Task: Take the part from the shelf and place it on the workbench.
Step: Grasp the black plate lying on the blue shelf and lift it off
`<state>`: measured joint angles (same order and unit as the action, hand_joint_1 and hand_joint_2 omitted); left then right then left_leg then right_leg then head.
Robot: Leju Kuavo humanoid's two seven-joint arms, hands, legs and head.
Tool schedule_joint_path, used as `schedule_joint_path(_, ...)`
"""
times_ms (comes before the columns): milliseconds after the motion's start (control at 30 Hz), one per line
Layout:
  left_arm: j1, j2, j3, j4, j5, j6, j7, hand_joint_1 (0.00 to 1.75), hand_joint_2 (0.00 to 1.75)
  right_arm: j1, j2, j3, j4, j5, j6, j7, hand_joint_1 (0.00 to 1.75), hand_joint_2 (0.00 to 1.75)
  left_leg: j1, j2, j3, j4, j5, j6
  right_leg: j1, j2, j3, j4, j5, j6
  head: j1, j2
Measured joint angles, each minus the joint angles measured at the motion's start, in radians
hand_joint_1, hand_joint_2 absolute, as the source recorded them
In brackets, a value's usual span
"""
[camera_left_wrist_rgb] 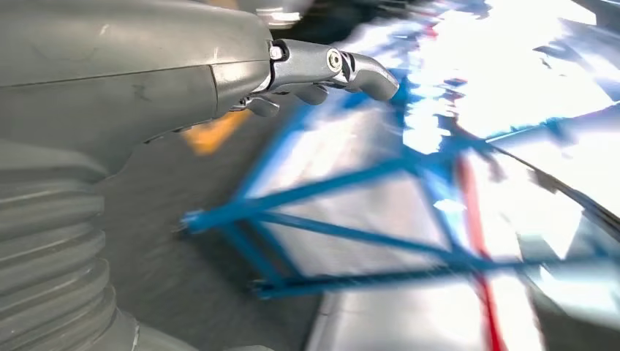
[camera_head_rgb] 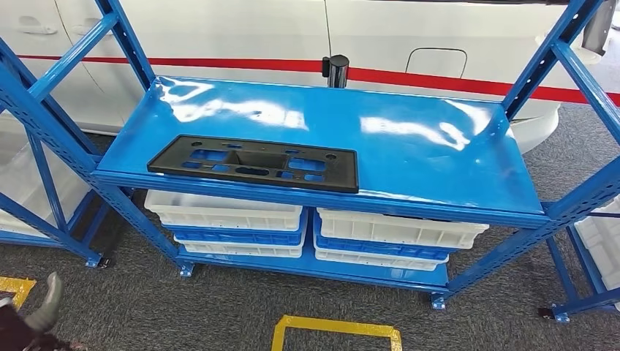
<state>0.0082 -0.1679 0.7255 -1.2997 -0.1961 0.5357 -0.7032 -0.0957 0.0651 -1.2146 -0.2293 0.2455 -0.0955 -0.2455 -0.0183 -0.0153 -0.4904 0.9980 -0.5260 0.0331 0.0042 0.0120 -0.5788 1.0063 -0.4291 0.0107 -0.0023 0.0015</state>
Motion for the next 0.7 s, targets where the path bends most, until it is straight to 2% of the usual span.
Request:
schedule_joint_path(133,-0.019,0.086,-0.228,0.0,-0.165,0.121,0.027,0.0,1.75,-0.001,0.0,0.003,0.001,0.012,0.012,0.006,0.0,1.75,0.0,0.0,0.001,0.0,0.0,0.0,0.0,0.0,0.0,0.0,0.0,0.0,0.0,0.0)
schedule_joint_path(233,-0.071,0.138,-0.345,0.041,-0.326,0.154,0.048,0.0,1.75,-0.009,0.0,0.009,0.002,0.023,0.014,0.012,0.0,1.75,0.0,0.0,0.001,0.0,0.001,-0.001,0.0,0.0,0.0,0.0,0.001,0.0,0.0,0.0)
schedule_joint_path(333,-0.14,0.167,-0.414,0.099,-0.466,0.157,0.065,0.0,1.75,-0.02,0.002,0.018,0.003,0.032,0.015,0.018,0.0,1.75,0.0,0.0,0.001,0.0,0.002,-0.001,0.0,0.0,0.0,0.001,0.001,0.0,0.0,0.0)
schedule_joint_path(500,-0.235,0.207,-0.511,0.192,-0.594,0.161,0.134,0.0,1.75,-0.028,0.003,0.032,0.003,0.042,0.015,0.027,0.0,1.75,0.0,0.001,0.001,0.0,0.002,-0.001,0.0,0.001,0.0,0.001,0.001,0.0,0.0,0.0)
schedule_joint_path(700,-0.305,0.239,-0.62,0.264,-0.673,0.163,0.197,0.0,1.75,-0.033,0.004,0.042,0.004,0.05,0.013,0.036,0.0,1.75,0.0,0.002,0.001,0.0,0.002,-0.001,0.0,0.001,0.0,0.001,0.001,0.0,0.0,0.0)
